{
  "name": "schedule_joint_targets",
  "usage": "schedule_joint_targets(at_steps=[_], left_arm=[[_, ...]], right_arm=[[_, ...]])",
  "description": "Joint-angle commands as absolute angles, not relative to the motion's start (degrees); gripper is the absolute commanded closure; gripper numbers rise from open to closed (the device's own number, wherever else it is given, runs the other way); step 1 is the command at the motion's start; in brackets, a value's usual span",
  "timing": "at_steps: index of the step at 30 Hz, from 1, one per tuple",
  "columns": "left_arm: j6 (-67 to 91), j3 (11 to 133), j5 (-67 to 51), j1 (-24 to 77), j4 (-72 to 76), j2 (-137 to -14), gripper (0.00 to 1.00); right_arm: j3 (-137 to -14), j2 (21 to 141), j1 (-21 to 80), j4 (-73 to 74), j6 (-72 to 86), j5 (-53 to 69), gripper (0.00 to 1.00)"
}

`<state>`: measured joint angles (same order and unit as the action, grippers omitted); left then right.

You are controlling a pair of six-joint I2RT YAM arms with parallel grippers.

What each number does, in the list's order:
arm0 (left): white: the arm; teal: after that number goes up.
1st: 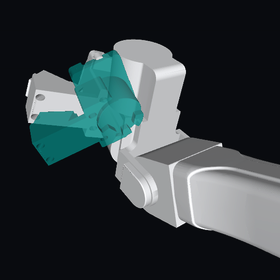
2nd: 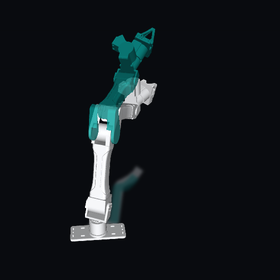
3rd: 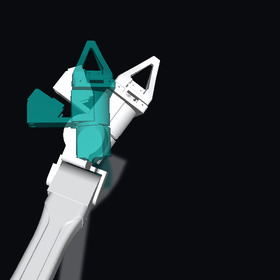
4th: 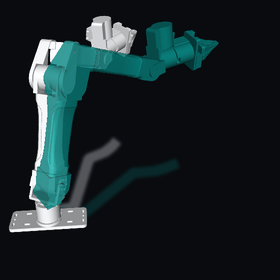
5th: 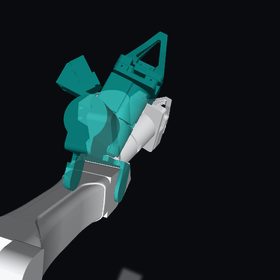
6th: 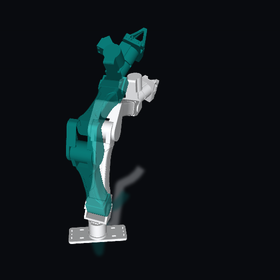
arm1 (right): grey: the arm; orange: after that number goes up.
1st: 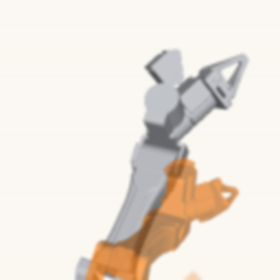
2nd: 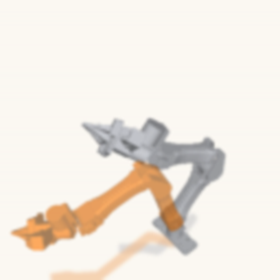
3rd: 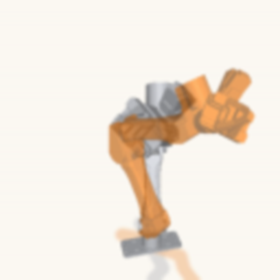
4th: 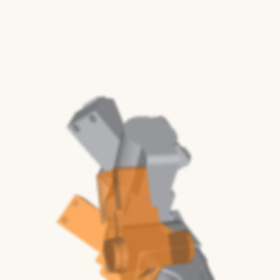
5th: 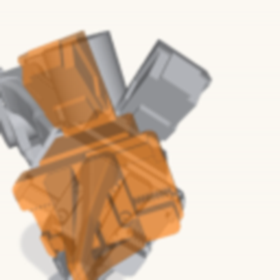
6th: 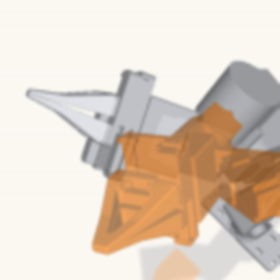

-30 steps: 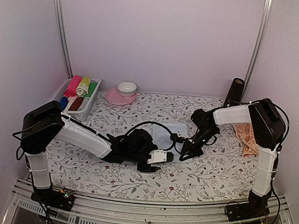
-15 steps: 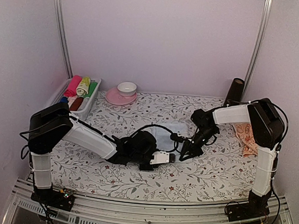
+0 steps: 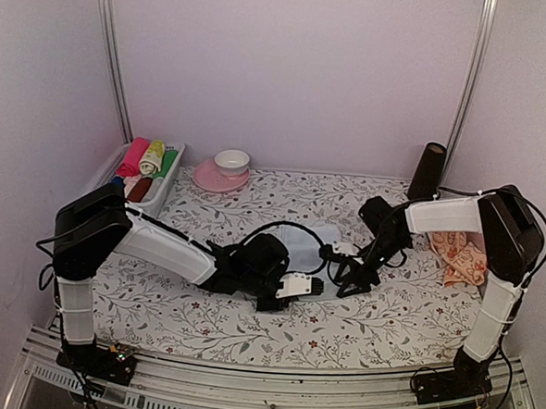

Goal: Roll the towels
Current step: Roll the towel at the center of the board.

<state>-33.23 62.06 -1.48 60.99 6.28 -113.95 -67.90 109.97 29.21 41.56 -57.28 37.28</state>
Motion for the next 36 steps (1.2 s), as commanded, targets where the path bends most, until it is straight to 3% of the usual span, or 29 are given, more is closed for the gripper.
schedule_joint_targets(at_steps=[1,7,12,29,36], left_arm=[[-27.3,64.0,-12.0,58.3,-1.0,-115.0,0.91],[-22.7,69.9,-20.8,54.2,-7.9,-118.7,0.9],[-21.2,72.0,-25.6,52.3,-9.7,-120.4,0.89],[-20.3,74.6,-29.1,50.4,-13.2,-122.9,0.89],[-20.2,74.6,-29.3,49.8,-13.3,-122.3,0.82]], right_arm=[[-61.0,99.5,28.8,31.0,-59.1,31.1,0.43],[-49.6,87.6,30.0,22.0,-66.1,32.1,0.35],[-47.8,87.3,32.8,21.9,-69.5,32.1,0.33],[-48.1,95.0,36.4,16.2,-65.7,20.5,0.42],[-48.6,98.0,36.6,16.2,-65.2,17.3,0.53]])
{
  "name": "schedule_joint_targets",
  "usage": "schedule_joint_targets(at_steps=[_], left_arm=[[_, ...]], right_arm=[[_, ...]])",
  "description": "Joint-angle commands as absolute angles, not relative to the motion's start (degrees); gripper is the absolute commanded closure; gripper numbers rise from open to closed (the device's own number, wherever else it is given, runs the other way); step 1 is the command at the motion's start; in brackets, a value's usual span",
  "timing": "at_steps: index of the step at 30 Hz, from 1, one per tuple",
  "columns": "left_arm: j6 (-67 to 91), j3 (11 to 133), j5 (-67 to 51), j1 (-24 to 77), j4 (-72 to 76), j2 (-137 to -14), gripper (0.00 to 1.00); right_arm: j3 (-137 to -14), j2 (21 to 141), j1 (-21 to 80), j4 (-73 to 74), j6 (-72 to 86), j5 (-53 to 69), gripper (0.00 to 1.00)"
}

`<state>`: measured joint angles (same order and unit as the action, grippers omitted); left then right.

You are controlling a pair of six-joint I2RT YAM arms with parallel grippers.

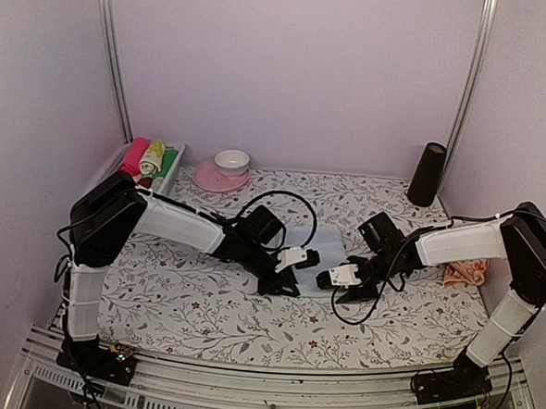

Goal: Roll the towels
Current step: Roll the towel at the center of the board.

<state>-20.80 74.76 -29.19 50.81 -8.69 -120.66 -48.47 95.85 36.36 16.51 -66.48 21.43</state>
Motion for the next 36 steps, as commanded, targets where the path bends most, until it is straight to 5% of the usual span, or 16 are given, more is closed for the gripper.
schedule_joint_targets(at_steps=[1,7,11,20,36], left_arm=[[-20.1,74.6,-29.2,49.8,-13.2,-122.1,0.77],[-19.4,73.2,-28.1,49.4,-11.0,-118.8,0.38],[-18.9,69.8,-25.4,49.6,-6.5,-113.7,0.28],[-26.4,54.3,-7.2,56.7,13.4,-102.2,0.27],[-33.8,56.5,0.0,63.5,15.0,-108.1,0.37]], right_arm=[[-48.9,98.6,36.6,16.2,-65.0,16.6,0.56],[-50.1,100.8,36.6,16.2,-63.5,14.1,0.72],[-51.8,101.7,36.6,19.2,-63.0,15.2,0.83],[-60.4,104.2,35.5,34.7,-62.3,27.6,0.92],[-68.8,113.5,30.7,50.9,-65.1,39.2,0.92]])
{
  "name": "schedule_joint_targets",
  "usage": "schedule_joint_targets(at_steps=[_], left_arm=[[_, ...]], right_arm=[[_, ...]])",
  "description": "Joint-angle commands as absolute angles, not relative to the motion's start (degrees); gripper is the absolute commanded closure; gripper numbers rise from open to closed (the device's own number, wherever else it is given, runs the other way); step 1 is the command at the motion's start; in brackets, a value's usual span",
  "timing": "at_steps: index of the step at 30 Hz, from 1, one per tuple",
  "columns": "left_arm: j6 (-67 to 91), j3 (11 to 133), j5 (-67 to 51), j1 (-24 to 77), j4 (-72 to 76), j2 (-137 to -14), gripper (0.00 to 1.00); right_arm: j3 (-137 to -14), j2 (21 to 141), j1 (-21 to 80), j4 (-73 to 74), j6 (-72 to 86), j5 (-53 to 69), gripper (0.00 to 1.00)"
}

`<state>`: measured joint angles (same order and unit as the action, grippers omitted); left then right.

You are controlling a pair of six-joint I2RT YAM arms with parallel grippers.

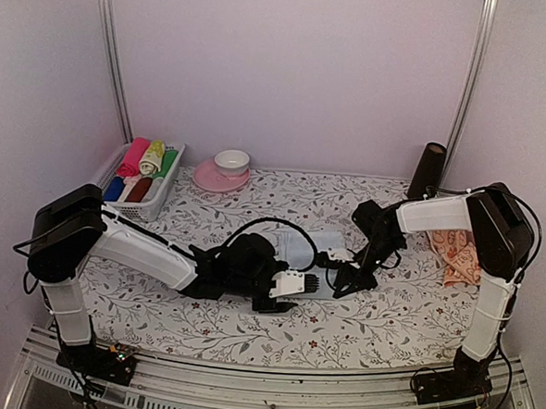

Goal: Roll the towels
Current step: Roll the towel at the center of the board.

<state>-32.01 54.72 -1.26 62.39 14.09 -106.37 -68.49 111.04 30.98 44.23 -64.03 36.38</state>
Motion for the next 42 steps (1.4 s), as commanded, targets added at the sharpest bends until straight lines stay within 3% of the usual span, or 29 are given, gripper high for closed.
schedule_joint_targets(at_steps=[1,18,21,24,26,29,31,36,42], left_arm=[[-34.1,56.7,0.0,63.7,15.0,-108.4,0.37],[-35.4,59.9,3.6,64.6,12.8,-115.5,0.51],[-35.6,60.3,4.2,64.6,12.3,-116.8,0.6],[-35.4,60.6,3.8,64.7,11.6,-117.2,0.8],[-35.1,60.8,3.4,64.6,11.2,-117.1,0.87],[-34.3,61.3,2.3,64.5,9.5,-116.9,0.91],[-33.2,62.0,0.7,64.2,7.6,-116.7,0.93],[-28.7,65.0,-7.4,61.8,1.2,-116.5,0.94],[-24.1,69.2,-16.0,58.0,-4.7,-117.5,0.93]], right_arm=[[-68.8,113.9,30.7,51.1,-65.1,39.3,0.92],[-71.3,115.9,29.9,51.6,-64.2,38.5,0.92],[-71.3,115.8,29.9,51.5,-64.2,38.3,0.91],[-71.3,115.6,29.8,51.1,-64.1,38.1,0.91],[-71.3,115.2,29.7,50.4,-63.8,37.9,0.9],[-70.3,112.7,29.5,47.9,-63.3,36.7,0.82],[-67.6,109.4,29.4,44.3,-63.0,35.7,0.7],[-60.3,98.8,29.0,33.6,-63.2,32.8,0.53],[-49.8,86.4,28.9,20.5,-65.7,29.8,0.44]])
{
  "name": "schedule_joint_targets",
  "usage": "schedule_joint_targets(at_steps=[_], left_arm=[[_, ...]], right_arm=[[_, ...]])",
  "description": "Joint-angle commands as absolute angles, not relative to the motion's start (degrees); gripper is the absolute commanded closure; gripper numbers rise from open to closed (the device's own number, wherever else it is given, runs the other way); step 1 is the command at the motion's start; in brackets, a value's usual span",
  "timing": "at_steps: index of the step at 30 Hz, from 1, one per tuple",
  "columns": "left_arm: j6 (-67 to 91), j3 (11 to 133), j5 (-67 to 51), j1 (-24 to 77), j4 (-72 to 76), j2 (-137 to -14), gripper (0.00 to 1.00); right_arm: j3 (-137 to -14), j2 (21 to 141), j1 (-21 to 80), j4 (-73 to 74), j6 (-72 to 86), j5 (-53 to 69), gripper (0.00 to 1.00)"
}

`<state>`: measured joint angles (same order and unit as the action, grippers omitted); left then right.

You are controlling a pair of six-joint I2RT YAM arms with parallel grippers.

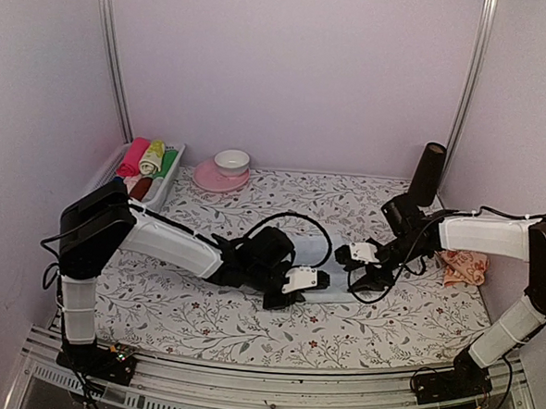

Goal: Roll the towels
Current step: Roll the towel at the center of the board.

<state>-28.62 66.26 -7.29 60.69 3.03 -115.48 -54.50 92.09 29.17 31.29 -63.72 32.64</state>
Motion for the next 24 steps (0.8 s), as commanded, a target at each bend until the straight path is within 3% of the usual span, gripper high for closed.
schedule_joint_targets(at_steps=[1,12,24], left_arm=[[-23.5,70.4,-17.3,57.4,-6.1,-118.2,0.93],[-19.1,79.1,-28.9,51.5,-15.0,-123.9,0.91],[-17.6,83.5,-31.8,49.2,-19.3,-127.4,0.9]], right_arm=[[-48.8,85.2,28.9,19.7,-66.2,29.6,0.43],[-46.5,86.0,30.4,22.3,-72.0,30.3,0.42],[-45.9,90.4,34.9,18.4,-70.3,24.2,0.47]])
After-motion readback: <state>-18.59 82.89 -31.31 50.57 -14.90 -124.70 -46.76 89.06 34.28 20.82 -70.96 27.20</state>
